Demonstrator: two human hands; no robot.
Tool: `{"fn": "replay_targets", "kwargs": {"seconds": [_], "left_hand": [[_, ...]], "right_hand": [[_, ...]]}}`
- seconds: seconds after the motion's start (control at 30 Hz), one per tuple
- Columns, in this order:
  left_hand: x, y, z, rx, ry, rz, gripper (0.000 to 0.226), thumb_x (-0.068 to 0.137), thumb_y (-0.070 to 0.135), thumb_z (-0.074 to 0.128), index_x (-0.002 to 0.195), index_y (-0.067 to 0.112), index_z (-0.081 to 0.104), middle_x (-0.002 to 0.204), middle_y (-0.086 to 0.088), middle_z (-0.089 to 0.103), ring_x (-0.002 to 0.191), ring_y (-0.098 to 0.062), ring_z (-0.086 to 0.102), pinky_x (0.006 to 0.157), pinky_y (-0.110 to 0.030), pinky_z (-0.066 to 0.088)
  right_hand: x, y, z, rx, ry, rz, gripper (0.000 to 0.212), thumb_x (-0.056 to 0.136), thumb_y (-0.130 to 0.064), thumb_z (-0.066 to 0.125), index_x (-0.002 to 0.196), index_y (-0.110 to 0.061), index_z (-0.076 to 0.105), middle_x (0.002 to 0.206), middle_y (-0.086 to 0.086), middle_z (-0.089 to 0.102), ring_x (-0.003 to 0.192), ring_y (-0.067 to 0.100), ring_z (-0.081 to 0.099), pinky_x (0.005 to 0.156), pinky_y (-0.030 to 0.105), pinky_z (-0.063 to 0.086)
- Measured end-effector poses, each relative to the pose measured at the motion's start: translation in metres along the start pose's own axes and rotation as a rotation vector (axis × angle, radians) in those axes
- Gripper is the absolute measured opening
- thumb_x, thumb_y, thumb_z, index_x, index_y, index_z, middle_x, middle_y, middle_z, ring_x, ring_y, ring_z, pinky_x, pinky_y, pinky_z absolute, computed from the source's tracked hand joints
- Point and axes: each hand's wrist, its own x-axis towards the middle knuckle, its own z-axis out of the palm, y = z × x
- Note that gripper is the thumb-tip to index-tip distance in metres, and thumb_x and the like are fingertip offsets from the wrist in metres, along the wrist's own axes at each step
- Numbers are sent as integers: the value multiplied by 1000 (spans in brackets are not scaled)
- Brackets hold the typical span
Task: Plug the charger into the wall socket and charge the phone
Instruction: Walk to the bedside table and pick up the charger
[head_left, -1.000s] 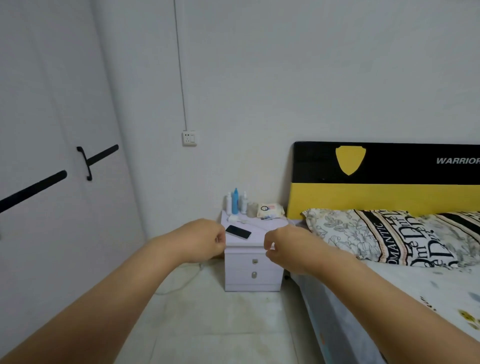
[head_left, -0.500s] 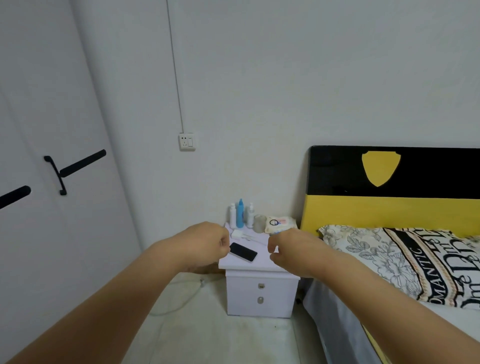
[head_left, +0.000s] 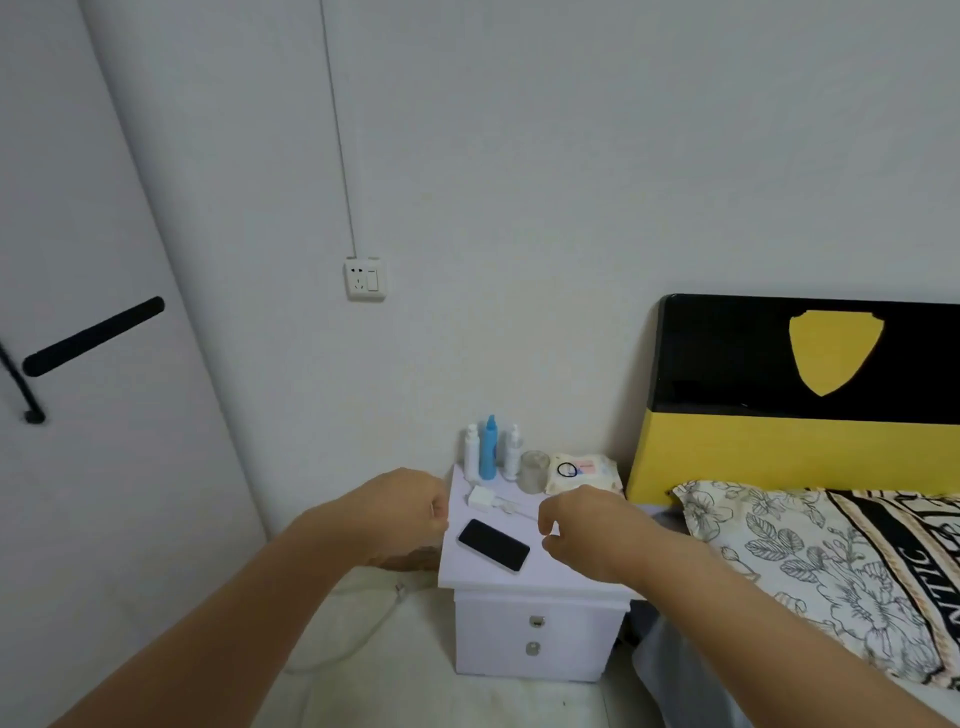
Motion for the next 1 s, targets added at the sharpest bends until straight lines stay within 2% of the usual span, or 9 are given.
{"fn": "replay_targets", "kwargs": {"seconds": [0.13, 0.3, 0.47, 0.53, 0.63, 0.73, 0.87, 1.0], "left_hand": [[49, -24, -12, -7, -33, 27, 26, 89, 21, 46, 107, 10, 60, 116, -8, 62, 97, -17, 55, 81, -24, 42], [102, -50, -17, 8, -65, 56, 25, 89, 22, 46, 108, 12, 59, 118, -6, 61, 105, -19, 56, 80, -21, 39], [147, -67, -18, -25, -80, 74, 25, 89, 21, 47, 109, 13, 59, 118, -6, 61, 92, -15, 52, 78, -20, 37], [166, -73, -18, -48, -73, 73, 24, 89, 21, 47, 109, 13, 58, 116, -6, 62, 88, -12, 50, 77, -20, 37], [195, -79, -16, -81, -71, 54, 24, 88, 20, 48, 109, 13, 58, 113, -6, 62, 87, -12, 50, 75, -20, 37], [228, -81, -16, -88, -77, 34, 24, 88, 21, 49, 108, 12, 58, 112, -7, 63, 86, -12, 50, 71, -19, 37], [274, -79, -16, -111, -89, -1, 23, 88, 22, 49, 108, 16, 57, 104, -2, 61, 89, -12, 52, 77, -21, 40], [311, -79, -7, -145, -102, -26, 22, 88, 21, 50, 109, 16, 56, 110, -4, 61, 85, -11, 50, 75, -21, 38]], "right_hand": [[51, 1, -2, 27, -30, 53, 30, 93, -19, 43, 115, -9, 60, 120, 13, 63, 108, 28, 60, 90, 37, 52], [101, 6, -2, 59, -43, 95, 29, 93, -21, 43, 115, -12, 59, 120, 11, 63, 106, 26, 60, 84, 32, 50], [149, 15, -2, 94, -45, 99, 29, 93, -19, 42, 115, -11, 59, 117, 12, 64, 103, 26, 60, 78, 31, 49], [170, 20, -4, 113, -31, 81, 30, 93, -19, 42, 116, -12, 59, 118, 11, 63, 105, 27, 59, 82, 32, 49], [203, 29, -6, 132, -20, 52, 31, 92, -21, 42, 118, -16, 58, 119, 9, 61, 104, 25, 59, 81, 31, 49], [236, 42, -8, 142, -23, 40, 29, 91, -20, 44, 115, -15, 59, 116, 9, 62, 101, 24, 60, 88, 36, 53], [275, 65, -12, 134, -35, 7, 27, 91, -17, 44, 111, -12, 62, 109, 10, 66, 99, 23, 60, 88, 35, 53], [312, 84, -8, 129, -69, -34, 27, 92, -15, 44, 113, -12, 60, 109, 11, 66, 98, 24, 61, 88, 34, 53]]}}
